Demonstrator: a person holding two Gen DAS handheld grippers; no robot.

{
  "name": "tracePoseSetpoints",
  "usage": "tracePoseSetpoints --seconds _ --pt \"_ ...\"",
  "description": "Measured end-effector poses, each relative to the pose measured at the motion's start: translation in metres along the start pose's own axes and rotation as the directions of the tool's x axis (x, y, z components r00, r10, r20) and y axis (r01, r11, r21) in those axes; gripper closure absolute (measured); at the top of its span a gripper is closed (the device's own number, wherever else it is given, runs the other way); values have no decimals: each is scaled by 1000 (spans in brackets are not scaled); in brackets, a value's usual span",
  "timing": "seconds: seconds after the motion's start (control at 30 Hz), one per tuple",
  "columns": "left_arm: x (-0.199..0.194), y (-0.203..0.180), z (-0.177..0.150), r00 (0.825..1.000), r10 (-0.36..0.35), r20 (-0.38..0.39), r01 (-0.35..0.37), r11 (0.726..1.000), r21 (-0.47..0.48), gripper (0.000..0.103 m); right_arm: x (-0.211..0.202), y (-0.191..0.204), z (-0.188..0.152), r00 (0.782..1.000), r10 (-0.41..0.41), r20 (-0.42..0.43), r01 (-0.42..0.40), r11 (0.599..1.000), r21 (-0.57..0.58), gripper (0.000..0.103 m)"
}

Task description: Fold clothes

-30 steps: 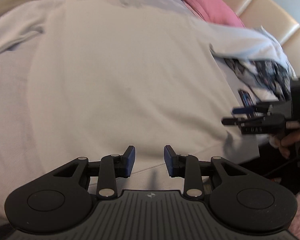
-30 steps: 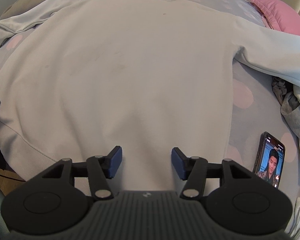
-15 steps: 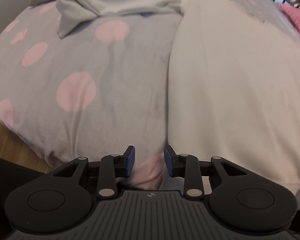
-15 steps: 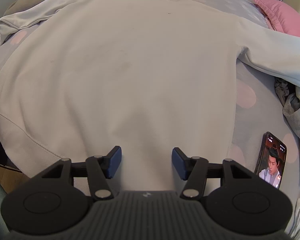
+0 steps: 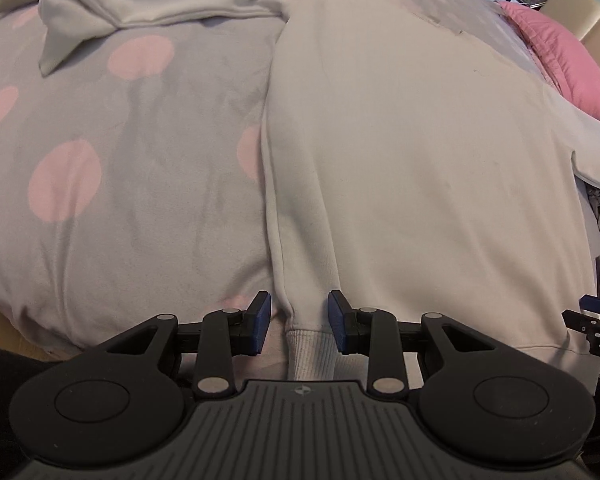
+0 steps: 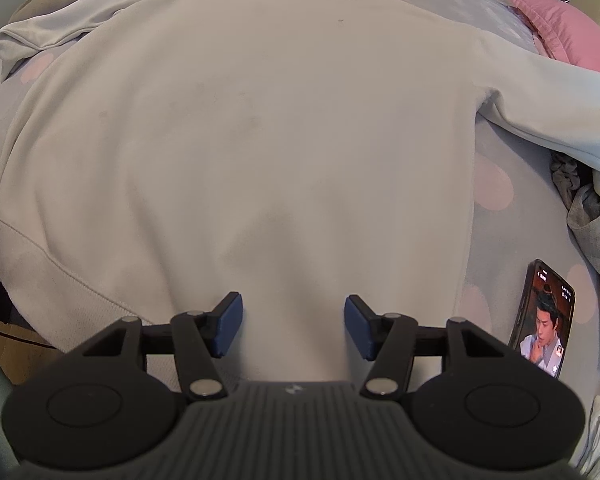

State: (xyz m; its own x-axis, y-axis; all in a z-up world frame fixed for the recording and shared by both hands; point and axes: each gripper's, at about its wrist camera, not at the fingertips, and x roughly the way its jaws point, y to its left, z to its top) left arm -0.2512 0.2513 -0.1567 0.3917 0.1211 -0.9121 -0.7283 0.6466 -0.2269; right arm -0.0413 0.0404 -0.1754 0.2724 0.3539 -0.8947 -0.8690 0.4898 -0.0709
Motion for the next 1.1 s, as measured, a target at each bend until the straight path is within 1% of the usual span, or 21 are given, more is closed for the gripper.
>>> tracePoseSetpoints --seconds 0.1,0.13,0.17,0.2,0.27,0.37,0.4,0.47,0.57,0.63,0.7,0.73,0.8,0.87,0.93,0.97,1.0,1.03,1.1 --pt "6 0 2 1000 3 -31 -3 1000 -17 74 1 0 1 1000 -1 -1 1 1000 0 43" --pt "7 -1 2 999 -18 -36 17 1000 -15 76 2 0 1 1000 -1 -2 1 1000 0 43" --pt "6 -2 1 998 -40 -40 40 999 -10 86 2 0 2 1000 -2 -2 2 1000 -1 43" --pt "6 -3 0 998 -52 -37 52 999 -5 87 3 1 2 1000 -3 -3 3 1000 -2 43" --pt "5 -3 1 999 -45 -27 45 999 -4 95 3 1 2 1000 -7 -6 7 1000 -4 43" --pt "-12 -1 1 998 -69 3 69 997 -34 97 2 -1 2 1000 -26 -11 26 1000 0 43" --pt "-18 -1 1 998 -61 13 61 998 -28 97 1 -5 1 999 -38 -14 39 999 9 43" --pt "-31 0 2 999 -39 26 40 999 -23 97 -1 -18 0 997 -71 -24 72 996 52 43" --pt "-29 9 2 1000 -5 -1 5 998 -63 98 -5 -43 -2 994 -89 -62 98 983 157 43" --pt "-23 8 2 1000 14 -18 -15 999 -48 98 -6 -57 -3 989 -96 -110 116 973 198 43" --pt "-20 5 2 1000 18 -20 -19 999 -30 98 -7 -67 -8 982 -108 -155 142 963 227 43" --pt "-19 5 2 1000 14 -18 -14 999 -33 98 -7 -72 -11 979 -95 -180 140 957 254 42" --pt "-20 7 2 1000 2 -13 -3 999 -43 98 -5 -84 -17 975 -42 -219 112 940 321 42" --pt "-21 9 2 1000 -8 -7 7 999 -53 98 0 -91 -23 970 -2 -243 93 927 364 43" --pt "-22 11 1 1000 -14 -3 14 998 -57 98 7 -93 -29 962 35 -270 75 920 384 48" --pt "-22 10 0 1000 -18 -2 17 998 -56 98 11 -94 -32 958 53 -283 66 917 395 63" --pt "-23 10 0 1000 -22 -1 22 998 -57 98 14 -94 -35 954 75 -289 51 912 406 82" --pt "-24 11 0 999 -33 3 33 998 -60 98 12 -94 -35 955 99 -278 26 910 414 85" --pt "-32 11 3 998 -59 17 60 996 -60 98 2 -91 -32 959 93 -266 16 924 383 90"
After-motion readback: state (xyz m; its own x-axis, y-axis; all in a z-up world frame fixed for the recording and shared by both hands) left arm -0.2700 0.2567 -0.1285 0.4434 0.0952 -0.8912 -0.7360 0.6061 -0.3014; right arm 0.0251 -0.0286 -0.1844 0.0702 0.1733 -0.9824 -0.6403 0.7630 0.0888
